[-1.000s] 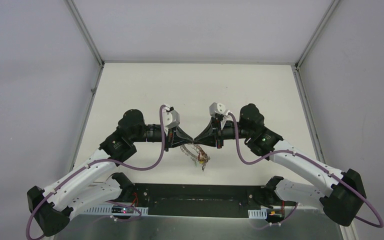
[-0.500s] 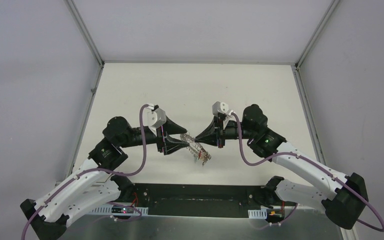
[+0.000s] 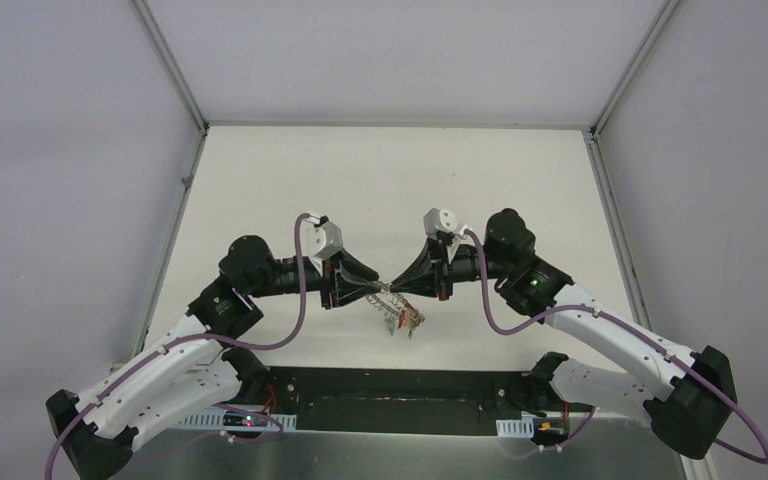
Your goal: Put the keys on the keyring
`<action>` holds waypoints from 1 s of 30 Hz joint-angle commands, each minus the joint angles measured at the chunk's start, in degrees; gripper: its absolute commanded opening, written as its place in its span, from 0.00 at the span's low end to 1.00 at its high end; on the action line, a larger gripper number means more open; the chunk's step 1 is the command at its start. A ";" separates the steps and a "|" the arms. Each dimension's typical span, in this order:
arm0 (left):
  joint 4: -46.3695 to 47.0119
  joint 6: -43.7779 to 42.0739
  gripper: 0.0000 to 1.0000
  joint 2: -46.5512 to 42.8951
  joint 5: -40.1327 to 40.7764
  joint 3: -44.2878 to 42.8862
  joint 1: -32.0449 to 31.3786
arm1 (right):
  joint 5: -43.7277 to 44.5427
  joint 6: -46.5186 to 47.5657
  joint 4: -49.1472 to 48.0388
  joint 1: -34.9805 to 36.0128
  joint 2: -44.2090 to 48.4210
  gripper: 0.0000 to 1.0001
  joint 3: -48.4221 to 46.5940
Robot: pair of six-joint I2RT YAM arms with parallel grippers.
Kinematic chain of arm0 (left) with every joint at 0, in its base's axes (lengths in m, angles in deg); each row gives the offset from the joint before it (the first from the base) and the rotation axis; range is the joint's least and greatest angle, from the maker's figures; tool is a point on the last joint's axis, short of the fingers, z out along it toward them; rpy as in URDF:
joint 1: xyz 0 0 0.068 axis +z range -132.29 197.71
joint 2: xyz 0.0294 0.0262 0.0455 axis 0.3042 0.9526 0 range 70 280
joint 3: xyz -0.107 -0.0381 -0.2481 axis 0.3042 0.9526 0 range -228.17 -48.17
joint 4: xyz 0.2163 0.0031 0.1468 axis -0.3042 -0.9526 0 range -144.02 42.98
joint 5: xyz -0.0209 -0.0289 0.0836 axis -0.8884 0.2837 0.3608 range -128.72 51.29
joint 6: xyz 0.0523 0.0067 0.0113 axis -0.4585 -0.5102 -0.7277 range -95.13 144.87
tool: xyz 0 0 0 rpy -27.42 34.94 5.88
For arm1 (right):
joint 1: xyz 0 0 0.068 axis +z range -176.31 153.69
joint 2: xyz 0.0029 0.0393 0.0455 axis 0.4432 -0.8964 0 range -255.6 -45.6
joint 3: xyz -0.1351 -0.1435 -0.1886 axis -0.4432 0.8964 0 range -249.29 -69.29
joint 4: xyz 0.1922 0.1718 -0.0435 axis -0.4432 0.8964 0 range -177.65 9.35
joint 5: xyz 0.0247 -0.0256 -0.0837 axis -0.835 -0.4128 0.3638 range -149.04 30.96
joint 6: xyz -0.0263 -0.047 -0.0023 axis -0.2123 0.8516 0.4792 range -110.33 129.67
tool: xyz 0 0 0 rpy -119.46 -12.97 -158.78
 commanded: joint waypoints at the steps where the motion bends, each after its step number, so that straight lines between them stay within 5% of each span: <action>1: 3.20 -1.68 0.30 2.05 -1.03 -0.76 -1.10 | -2.50 1.01 -3.24 0.01 0.50 0.00 -2.34; 9: 3.20 -3.18 0.20 4.97 -1.57 -1.44 -2.86 | -1.82 0.69 -3.27 -0.03 0.32 0.00 -2.49; 16: 3.21 -3.84 0.25 5.46 -0.98 -1.51 -3.97 | -1.14 0.44 -3.24 -0.01 0.23 0.00 -2.62; 23: 2.36 -4.34 0.10 6.55 -0.56 -1.74 -4.32 | -0.77 -0.02 -3.29 -0.04 0.06 0.00 -2.79; 30: -0.01 -7.11 0.14 8.38 -0.11 -3.10 -5.11 | 0.23 -0.94 -3.24 -0.03 0.23 0.00 -3.05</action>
